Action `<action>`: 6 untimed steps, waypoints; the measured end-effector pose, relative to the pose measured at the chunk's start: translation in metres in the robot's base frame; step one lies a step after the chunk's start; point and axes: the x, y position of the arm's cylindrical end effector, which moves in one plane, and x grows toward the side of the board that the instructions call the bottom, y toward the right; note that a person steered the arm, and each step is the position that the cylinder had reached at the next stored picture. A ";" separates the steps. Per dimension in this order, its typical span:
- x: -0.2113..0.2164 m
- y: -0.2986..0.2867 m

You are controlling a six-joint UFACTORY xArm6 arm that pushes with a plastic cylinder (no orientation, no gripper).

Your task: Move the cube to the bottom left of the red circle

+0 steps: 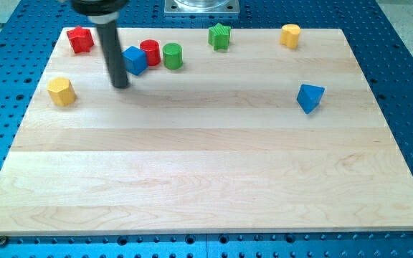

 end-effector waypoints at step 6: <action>-0.063 -0.035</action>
